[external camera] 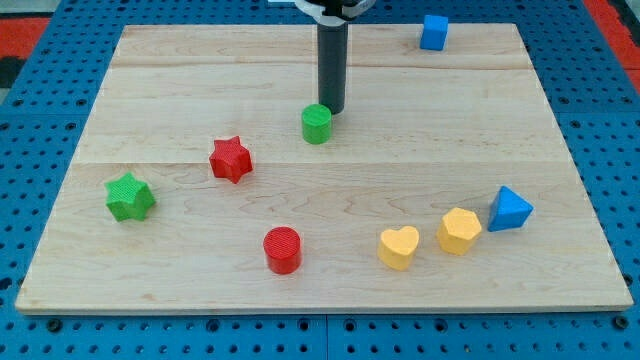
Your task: Push the green circle towards the green star
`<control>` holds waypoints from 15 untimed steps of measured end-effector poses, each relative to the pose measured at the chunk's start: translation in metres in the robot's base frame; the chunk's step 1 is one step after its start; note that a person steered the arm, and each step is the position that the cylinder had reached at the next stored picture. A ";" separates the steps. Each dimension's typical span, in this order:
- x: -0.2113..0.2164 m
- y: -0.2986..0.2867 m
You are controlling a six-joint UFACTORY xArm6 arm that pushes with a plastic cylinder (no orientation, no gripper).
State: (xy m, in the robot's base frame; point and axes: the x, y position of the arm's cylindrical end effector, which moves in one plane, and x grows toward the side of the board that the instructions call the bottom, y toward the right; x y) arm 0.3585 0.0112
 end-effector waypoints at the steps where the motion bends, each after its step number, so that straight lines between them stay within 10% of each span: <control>1: 0.003 0.017; 4: 0.031 -0.005; 8: 0.041 -0.174; 15: 0.044 -0.223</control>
State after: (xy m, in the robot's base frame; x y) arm 0.4023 -0.2122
